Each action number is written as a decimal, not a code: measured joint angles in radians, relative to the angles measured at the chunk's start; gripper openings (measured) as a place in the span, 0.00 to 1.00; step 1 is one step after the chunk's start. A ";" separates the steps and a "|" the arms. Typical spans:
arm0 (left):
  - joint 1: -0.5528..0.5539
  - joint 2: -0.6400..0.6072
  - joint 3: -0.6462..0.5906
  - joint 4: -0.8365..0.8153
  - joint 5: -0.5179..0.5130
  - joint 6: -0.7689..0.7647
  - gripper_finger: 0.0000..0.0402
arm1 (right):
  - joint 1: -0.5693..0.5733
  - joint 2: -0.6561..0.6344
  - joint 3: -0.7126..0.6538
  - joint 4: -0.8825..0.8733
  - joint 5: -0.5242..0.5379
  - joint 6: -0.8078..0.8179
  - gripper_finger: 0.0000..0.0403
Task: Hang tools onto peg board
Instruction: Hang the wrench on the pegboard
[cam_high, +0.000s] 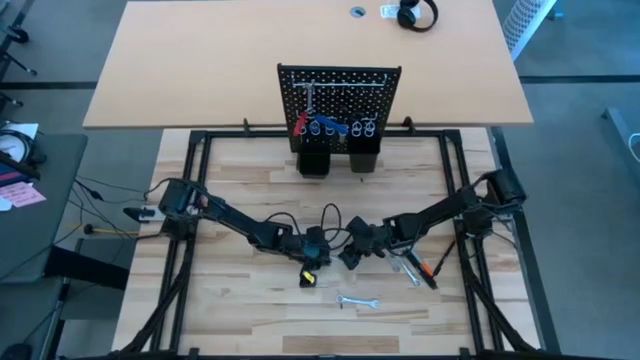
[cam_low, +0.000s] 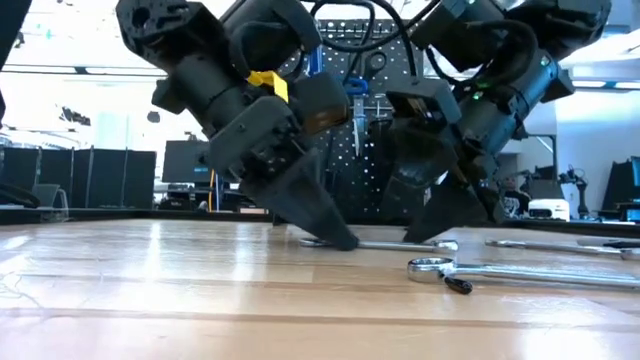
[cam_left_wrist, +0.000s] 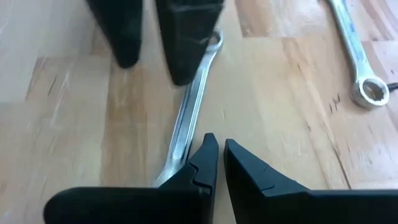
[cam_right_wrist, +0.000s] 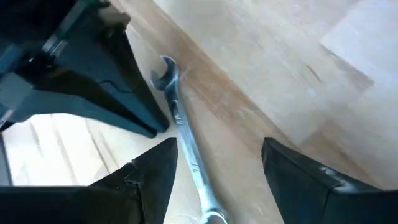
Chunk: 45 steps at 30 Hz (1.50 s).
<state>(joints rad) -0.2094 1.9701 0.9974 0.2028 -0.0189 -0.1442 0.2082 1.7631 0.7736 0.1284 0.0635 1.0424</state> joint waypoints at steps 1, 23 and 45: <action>0.004 -0.001 0.000 -0.011 0.002 -0.012 0.06 | 0.000 0.014 0.001 0.012 -0.015 0.000 0.61; 0.046 0.085 0.000 0.113 -0.060 0.015 0.06 | -0.018 0.134 0.002 0.224 -0.197 -0.005 0.61; 0.046 0.087 0.000 0.122 -0.088 0.040 0.00 | -0.026 0.128 0.003 0.283 -0.277 -0.044 0.55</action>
<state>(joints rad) -0.1634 2.0571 0.9970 0.3252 -0.1074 -0.1044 0.1819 1.8912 0.7769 0.4110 -0.2136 0.9982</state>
